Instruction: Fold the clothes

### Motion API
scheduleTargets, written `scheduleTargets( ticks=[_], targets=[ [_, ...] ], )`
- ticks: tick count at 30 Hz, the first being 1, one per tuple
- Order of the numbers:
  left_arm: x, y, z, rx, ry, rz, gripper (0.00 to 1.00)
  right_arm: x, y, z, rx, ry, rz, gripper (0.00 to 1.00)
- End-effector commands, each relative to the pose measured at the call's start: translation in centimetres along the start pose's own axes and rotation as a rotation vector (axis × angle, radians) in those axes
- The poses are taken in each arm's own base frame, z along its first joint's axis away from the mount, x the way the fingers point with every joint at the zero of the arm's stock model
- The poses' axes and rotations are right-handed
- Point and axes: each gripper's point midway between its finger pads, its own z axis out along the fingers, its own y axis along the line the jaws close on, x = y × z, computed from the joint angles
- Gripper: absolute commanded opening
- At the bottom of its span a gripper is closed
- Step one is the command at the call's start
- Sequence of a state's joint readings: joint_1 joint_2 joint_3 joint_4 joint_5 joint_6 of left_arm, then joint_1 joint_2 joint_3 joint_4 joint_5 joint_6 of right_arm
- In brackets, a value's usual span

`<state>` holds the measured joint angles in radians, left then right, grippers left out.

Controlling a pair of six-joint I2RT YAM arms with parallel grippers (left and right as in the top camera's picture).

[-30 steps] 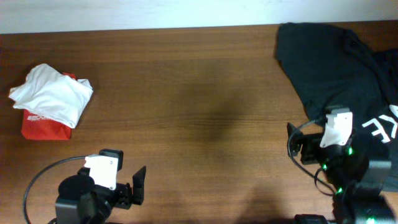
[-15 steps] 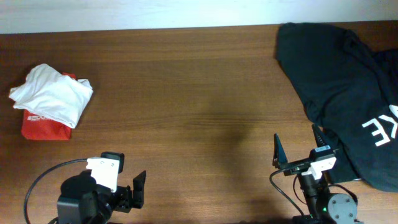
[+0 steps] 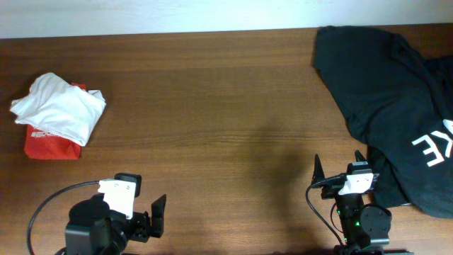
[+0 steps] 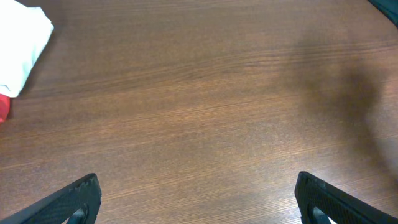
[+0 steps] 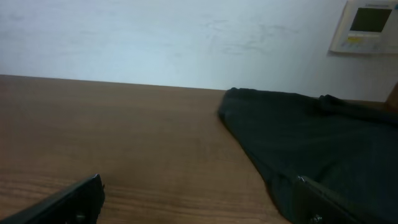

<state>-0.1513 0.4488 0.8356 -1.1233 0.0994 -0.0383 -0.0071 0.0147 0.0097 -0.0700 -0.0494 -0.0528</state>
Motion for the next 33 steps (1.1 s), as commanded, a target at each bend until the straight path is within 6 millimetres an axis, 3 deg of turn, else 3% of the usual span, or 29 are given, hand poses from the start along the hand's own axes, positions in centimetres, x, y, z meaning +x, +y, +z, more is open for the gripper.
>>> scheduleTargets(
  ticks=[1, 28, 33],
  targets=[
    [0.0, 0.0, -0.1, -0.001, -0.004, -0.003, 0.99, 0.1, -0.1, 0.0, 0.005, -0.001, 0.001, 0.99],
    [0.0, 0.0, -0.1, -0.001, -0.003, -0.003, 0.99, 0.1, -0.1, 0.0, 0.005, -0.001, 0.001, 0.99],
    [0.1, 2.1, 0.3, -0.102, -0.008, -0.036, 0.99, 0.1, -0.1, 0.0, 0.005, -0.001, 0.001, 0.99]
  ],
)
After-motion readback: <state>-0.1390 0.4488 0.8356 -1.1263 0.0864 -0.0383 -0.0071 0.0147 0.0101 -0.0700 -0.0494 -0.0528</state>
